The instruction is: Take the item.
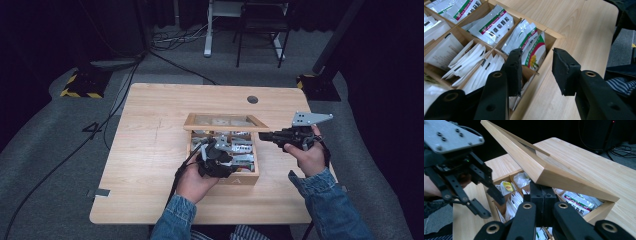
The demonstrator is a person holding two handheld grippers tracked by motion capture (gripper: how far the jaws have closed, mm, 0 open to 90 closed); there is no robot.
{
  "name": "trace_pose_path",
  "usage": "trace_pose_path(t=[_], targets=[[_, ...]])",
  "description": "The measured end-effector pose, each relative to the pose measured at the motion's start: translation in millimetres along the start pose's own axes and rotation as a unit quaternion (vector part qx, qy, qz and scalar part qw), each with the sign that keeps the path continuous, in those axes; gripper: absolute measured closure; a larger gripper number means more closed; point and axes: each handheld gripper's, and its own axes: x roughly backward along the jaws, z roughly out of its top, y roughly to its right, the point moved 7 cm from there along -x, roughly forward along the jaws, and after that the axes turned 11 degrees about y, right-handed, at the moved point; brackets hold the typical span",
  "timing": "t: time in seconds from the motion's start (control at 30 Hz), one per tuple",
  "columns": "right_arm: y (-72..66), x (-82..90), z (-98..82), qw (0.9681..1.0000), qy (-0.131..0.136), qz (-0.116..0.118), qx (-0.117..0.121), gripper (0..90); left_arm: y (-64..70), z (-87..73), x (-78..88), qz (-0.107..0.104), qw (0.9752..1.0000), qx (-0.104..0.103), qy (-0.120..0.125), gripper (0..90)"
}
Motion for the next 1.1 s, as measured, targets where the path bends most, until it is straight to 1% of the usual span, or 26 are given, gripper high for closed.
trace_pose_path(t=[0.07,0.13,0.2,0.3,0.37,0.47,0.57,0.6,0.63,0.67,0.73,0.77,0.8,0.83,0.87,0.9,0.93,0.97,1.0,1.07,1.1], targets=[[0.1,-0.1,0.0,1.0,0.001,0.002,-0.001,90.0,0.4,1.9,-6.0,-0.006,0.9999,-0.003,-0.007,59.4],[0.1,-0.1,0.0,1.0,0.001,0.002,-0.001,90.0,1.5,2.9,-13.9,-0.009,0.9997,-0.012,-0.019,59.4],[0.1,-0.1,0.0,1.0,0.001,0.002,-0.001,90.0,0.9,3.3,-21.6,-0.006,0.9991,-0.024,-0.034,58.9],[-0.1,-0.3,-0.1,1.0,0.001,0.002,-0.002,90.0,-1.4,3.7,-31.5,0.004,0.9986,-0.024,-0.046,56.8],[-0.3,-0.8,-0.5,1.0,0.0,0.003,-0.001,90.0,-1.9,3.5,-38.5,0.002,0.9983,-0.027,-0.052,56.8],[-0.6,-1.3,-1.0,1.0,0.0,0.005,-0.002,90.0,-2.1,2.5,-43.0,-0.001,0.998,-0.026,-0.058,57.2],[-0.4,-1.5,-1.1,1.0,0.0,0.005,-0.002,90.0,-2.6,0.0,-51.4,-0.005,0.9976,-0.022,-0.065,58.2],[-0.4,-1.5,-1.1,1.0,0.0,0.005,-0.002,90.0,-2.6,0.0,-51.4,-0.005,0.9976,-0.022,-0.065,58.5],[-0.4,-1.7,-1.3,1.0,0.0,0.005,-0.002,90.0,-2.1,0.3,-53.2,-0.01,0.998,-0.012,-0.061,58.5],[-0.6,-2.2,-1.7,1.0,-0.001,0.005,-0.001,90.0,-2.7,0.6,-55.1,-0.019,0.9981,-0.007,-0.058,59.5],[-0.7,-2.5,-1.9,1.0,-0.002,0.005,-0.001,90.0,-2.9,0.4,-55.9,-0.02,0.9981,-0.004,-0.058,61.6],[-1.1,-3.4,-2.6,1.0,-0.004,0.005,-0.002,90.0,-4.5,-0.5,-57.8,-0.024,0.9979,0.003,-0.061,62.9],[-1.3,-3.8,-2.9,1.0,-0.004,0.006,-0.001,90.0,-3.9,-0.5,-58.9,-0.031,0.9978,0.007,-0.058,63.6],[-1.3,-3.8,-2.9,1.0,-0.004,0.006,-0.001,90.0,-3.9,-0.5,-58.9,-0.031,0.9978,0.007,-0.058,64.7],[-1.4,-4.2,-3.1,1.0,-0.005,0.006,-0.001,90.0,-4.9,-0.9,-59.7,-0.034,0.9975,0.011,-0.061,64.7],[-1.7,-4.6,-3.5,1.0,-0.005,0.007,0.0,90.0,-5.8,-1.4,-60.0,-0.033,0.9973,0.012,-0.064,67.4],[-1.7,-4.7,-3.6,1.0,-0.006,0.007,0.0,90.0,-6.1,-2.8,-61.6,-0.04,0.9966,0.019,-0.069,68.9],[-1.8,-4.8,-3.7,1.0,-0.006,0.007,-0.001,90.0,-5.9,-3.8,-63.5,-0.042,0.9963,0.024,-0.071,70.6],[-1.8,-4.8,-3.7,1.0,-0.006,0.007,-0.001,90.0,-5.9,-3.8,-63.5,-0.042,0.9963,0.024,-0.071,71.9],[-1.8,-5.1,-3.8,1.0,-0.006,0.007,0.0,90.0,-6.7,-5.4,-65.7,-0.051,0.9958,0.029,-0.07,73.2],[-1.7,-5.2,-3.8,1.0,-0.005,0.007,0.0,90.0,-6.7,-5.4,-65.7,-0.051,0.9958,0.029,-0.07,73.6]])
